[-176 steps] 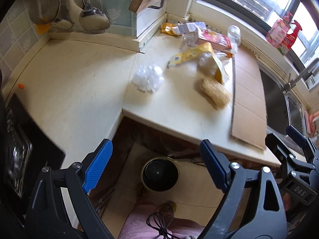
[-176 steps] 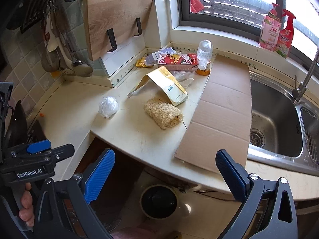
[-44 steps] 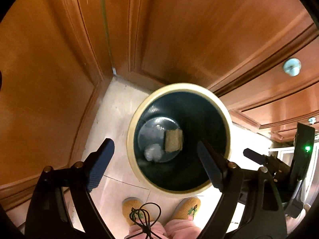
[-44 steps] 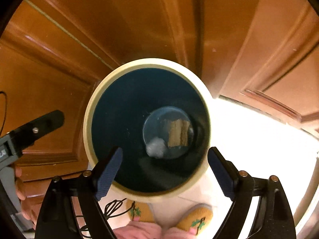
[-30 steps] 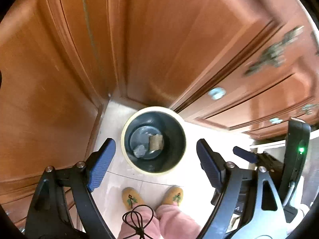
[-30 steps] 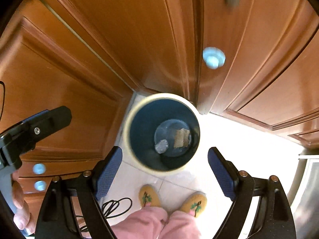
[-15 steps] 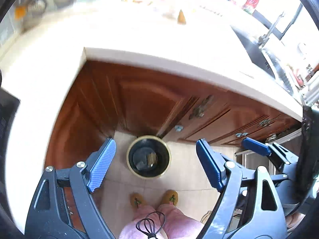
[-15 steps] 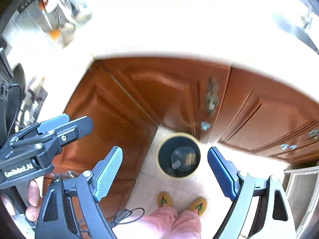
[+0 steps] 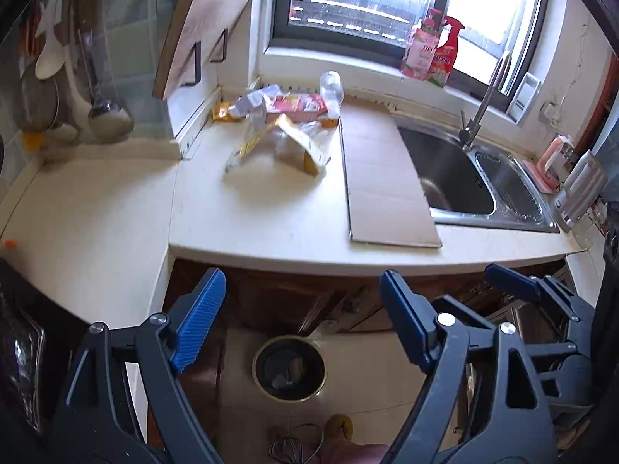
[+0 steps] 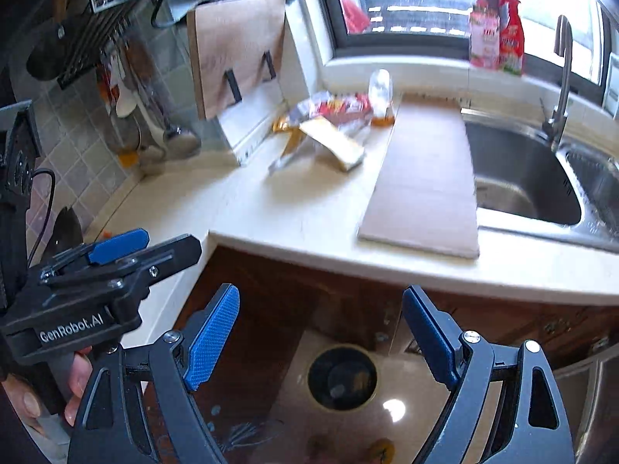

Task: Collect trash
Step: 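Raise both open tools back toward the counter, then grasp the yellow paper packet with the left tool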

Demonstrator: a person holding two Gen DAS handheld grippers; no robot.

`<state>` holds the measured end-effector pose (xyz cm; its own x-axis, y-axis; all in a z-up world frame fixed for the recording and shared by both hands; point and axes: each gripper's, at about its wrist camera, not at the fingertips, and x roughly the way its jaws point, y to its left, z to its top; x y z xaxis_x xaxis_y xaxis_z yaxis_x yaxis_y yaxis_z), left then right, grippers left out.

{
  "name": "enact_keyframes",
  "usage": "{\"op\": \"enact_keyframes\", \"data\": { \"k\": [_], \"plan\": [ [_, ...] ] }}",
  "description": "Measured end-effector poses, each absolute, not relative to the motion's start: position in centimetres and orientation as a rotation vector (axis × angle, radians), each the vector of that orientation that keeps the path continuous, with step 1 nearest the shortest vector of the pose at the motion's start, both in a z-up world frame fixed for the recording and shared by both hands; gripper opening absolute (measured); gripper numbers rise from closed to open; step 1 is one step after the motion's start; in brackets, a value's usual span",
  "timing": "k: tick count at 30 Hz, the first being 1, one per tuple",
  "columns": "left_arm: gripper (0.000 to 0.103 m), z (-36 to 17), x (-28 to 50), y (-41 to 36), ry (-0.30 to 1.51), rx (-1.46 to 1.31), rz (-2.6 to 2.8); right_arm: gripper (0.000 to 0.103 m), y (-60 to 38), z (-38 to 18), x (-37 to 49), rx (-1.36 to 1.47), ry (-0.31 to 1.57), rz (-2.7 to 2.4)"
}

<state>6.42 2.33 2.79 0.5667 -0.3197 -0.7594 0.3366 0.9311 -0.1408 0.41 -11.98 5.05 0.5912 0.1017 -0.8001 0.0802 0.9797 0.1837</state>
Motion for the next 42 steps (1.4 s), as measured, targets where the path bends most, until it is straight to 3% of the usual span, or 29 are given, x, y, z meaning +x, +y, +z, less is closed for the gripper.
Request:
{"op": "enact_keyframes", "data": {
  "k": [9,20,24,28,33,42],
  "plan": [
    [0.08,5.3,12.2,2.2,0.885,-0.056,-0.425,0.078,-13.9,10.3,5.1,0.169,0.901,-0.076],
    [0.08,3.7,21.6,0.8,0.923,-0.159,-0.378,0.07,-20.9,8.3,15.3,0.249,0.943,-0.067],
    [0.08,1.7,25.9,-0.7,0.956,-0.191,-0.326,0.07,-24.2,6.1,21.2,0.296,0.984,-0.006],
    [0.071,-0.7,30.7,-2.8,1.009,-0.213,-0.263,0.07,-27.2,3.0,27.5,0.312,1.04,0.057],
    [0.068,-3.7,35.3,-5.2,1.054,-0.249,-0.183,0.07,-29.9,-1.7,34.8,0.315,1.111,0.133],
    [0.053,-8.8,40.5,-7.1,1.105,-0.342,-0.111,0.07,-32.3,-9.9,42.2,0.403,1.189,0.209]
  ]
}}
